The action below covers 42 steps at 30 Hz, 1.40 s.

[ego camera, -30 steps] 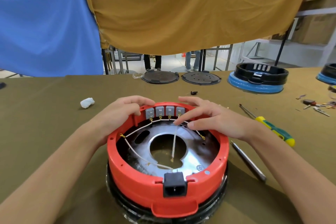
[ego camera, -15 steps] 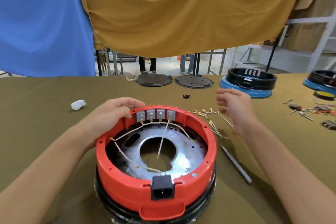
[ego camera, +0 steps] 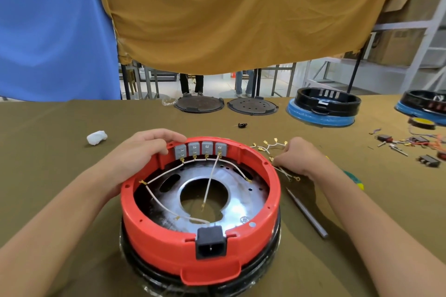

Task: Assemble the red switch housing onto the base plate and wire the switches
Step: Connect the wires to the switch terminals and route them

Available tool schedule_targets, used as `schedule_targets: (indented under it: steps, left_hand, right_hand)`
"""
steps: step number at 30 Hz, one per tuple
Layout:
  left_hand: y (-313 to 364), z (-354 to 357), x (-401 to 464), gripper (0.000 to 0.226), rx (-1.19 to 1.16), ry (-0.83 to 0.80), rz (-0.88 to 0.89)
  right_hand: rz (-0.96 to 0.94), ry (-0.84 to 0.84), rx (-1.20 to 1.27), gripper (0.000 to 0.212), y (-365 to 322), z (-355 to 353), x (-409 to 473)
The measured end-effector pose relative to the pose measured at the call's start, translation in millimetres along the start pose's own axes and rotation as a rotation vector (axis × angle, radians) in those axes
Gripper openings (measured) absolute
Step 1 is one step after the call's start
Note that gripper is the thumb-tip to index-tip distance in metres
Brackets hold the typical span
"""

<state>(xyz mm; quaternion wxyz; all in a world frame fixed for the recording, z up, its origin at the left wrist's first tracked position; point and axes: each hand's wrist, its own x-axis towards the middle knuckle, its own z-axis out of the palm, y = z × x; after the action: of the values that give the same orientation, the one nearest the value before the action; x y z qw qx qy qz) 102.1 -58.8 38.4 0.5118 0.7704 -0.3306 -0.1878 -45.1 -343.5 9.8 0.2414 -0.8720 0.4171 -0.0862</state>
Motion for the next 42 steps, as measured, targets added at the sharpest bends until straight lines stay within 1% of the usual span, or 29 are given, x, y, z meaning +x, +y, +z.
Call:
schedule_targets:
  steps: [5,7,9,13,14,16,19,22,25,28,30,34,38,42]
  left_hand:
    - [0.1,0.1,-0.9,0.048,-0.006,0.001,-0.004]
    - [0.0,-0.2,-1.3,0.048,-0.003,0.001,-0.007]
    - [-0.4,-0.7,-1.4,0.047,0.005,0.001,-0.011]
    - [-1.3,-0.9,-0.4,0.047,0.012,0.008,-0.01]
    - [-1.2,-0.9,-0.1,0.047,0.022,0.008,-0.006]
    - [-0.2,-0.7,0.0,0.048,0.058,0.004,0.001]
    - [1.5,-1.8,0.2,0.05,0.122,-0.023,0.006]
    - [4.0,-3.3,-1.0,0.048,0.175,-0.053,0.027]
    - [7.4,-2.5,-3.9,0.031,0.202,-0.088,0.055]
    - [6.3,-0.5,-3.6,0.028,0.23,-0.082,0.083]
    - [4.6,0.4,-2.5,0.02,0.255,-0.07,0.116]
    - [1.7,0.7,-0.5,0.032,0.295,-0.044,0.146]
    - [2.6,2.9,-0.5,0.025,0.291,-0.053,0.147]
    - [1.7,3.5,1.9,0.028,0.291,-0.046,0.148]
  right_hand:
    - [0.007,0.024,0.081,0.018,-0.6,-3.8,-2.8]
    - [0.008,0.028,0.228,0.021,-0.4,-6.4,-2.6]
    - [-0.03,0.062,0.399,0.023,-2.0,-8.7,-3.8]
    - [-0.127,0.183,0.673,0.006,-8.2,-10.9,-8.6]
    - [-0.149,0.186,0.727,0.01,-8.8,-11.2,-9.7]
    - [-0.195,0.115,0.871,0.014,-10.6,-12.1,-12.1]
    - [-0.302,-0.092,1.05,0.013,-17.9,-13.1,-20.7]
    - [-0.419,-0.204,1.096,0.014,-25.5,-11.9,-27.7]
    - [-0.484,-0.239,1.121,0.012,-30.6,-14.0,-35.6]
    - [-0.534,-0.272,1.14,0.009,-33.2,-16.1,-42.2]
    - [-0.568,-0.285,1.133,0.011,-34.6,-15.1,-44.2]
    - [-0.608,-0.291,1.145,0.01,-37.6,-15.0,-47.8]
    - [-0.663,-0.282,1.121,0.012,-37.8,-16.0,-49.5]
    - [-0.71,-0.269,1.081,0.014,-39.8,-14.0,-50.9]
